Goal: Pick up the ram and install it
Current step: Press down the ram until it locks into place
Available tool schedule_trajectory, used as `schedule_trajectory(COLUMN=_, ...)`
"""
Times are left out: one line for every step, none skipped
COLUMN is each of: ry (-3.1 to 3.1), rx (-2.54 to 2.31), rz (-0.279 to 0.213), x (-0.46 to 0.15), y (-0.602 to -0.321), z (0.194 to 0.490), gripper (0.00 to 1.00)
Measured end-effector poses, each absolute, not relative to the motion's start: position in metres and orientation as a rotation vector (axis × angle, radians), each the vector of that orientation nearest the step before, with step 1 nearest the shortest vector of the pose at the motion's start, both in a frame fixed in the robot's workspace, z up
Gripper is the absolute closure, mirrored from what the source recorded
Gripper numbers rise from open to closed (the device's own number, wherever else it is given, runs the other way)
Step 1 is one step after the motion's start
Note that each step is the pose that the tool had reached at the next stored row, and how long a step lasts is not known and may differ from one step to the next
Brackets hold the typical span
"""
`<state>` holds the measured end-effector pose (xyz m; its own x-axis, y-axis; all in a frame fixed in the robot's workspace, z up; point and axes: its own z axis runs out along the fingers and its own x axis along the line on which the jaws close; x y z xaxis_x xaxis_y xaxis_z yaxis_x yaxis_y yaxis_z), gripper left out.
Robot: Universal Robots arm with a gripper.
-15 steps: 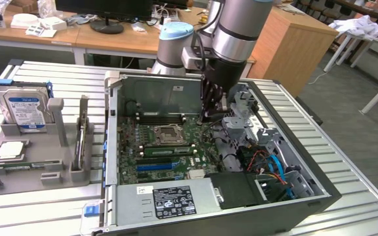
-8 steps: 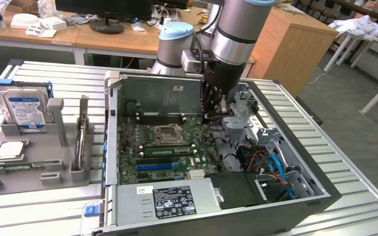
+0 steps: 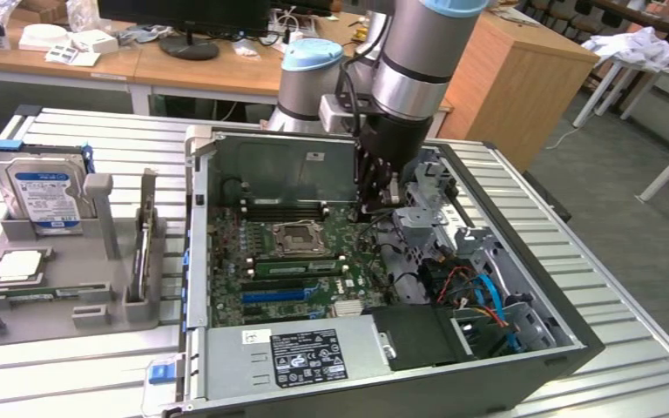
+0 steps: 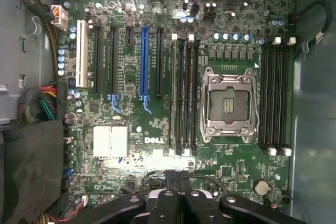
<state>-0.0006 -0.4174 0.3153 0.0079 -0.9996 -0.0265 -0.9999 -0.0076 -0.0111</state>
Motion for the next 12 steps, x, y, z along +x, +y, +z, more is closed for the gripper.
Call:
schedule_trajectory(ry=2.194, rx=-2.211, rz=0.016, x=-0.0006, y=-0.4174, z=0.3146, gripper=0.89)
schedule_trajectory(ry=2.193, rx=-2.210, rz=0.016, x=-0.0006, y=-0.4174, z=0.3139, gripper=0.89)
schedule_trajectory(ry=2.193, rx=-2.210, rz=0.015, x=-0.0006, y=-0.4174, z=0.3131, gripper=0.89)
schedule_trajectory(ry=2.193, rx=-2.210, rz=0.014, x=-0.0006, y=-0.4174, z=0.3123, gripper=0.89)
schedule_trajectory(ry=2.192, rx=-2.209, rz=0.013, x=-0.0006, y=-0.4174, z=0.3116, gripper=0.89)
schedule_trajectory(ry=2.192, rx=-2.209, rz=0.012, x=-0.0006, y=-0.4174, z=0.3108, gripper=0.89)
schedule_trajectory(ry=2.191, rx=-2.209, rz=0.012, x=-0.0006, y=-0.4174, z=0.3101, gripper=0.89)
schedule_trajectory(ry=2.191, rx=-2.208, rz=0.011, x=-0.0006, y=-0.4174, z=0.3094, gripper=0.89)
schedule_trajectory(ry=2.191, rx=-2.208, rz=0.010, x=-0.0006, y=-0.4174, z=0.3087, gripper=0.89)
schedule_trajectory(ry=2.190, rx=-2.208, rz=0.009, x=-0.0006, y=-0.4174, z=0.3080, gripper=0.89)
schedule_trajectory(ry=2.190, rx=-2.207, rz=0.008, x=-0.0006, y=-0.4174, z=0.3073, gripper=0.89)
schedule_trajectory(ry=2.190, rx=-2.207, rz=0.008, x=-0.0006, y=-0.4174, z=0.3066, gripper=0.89)
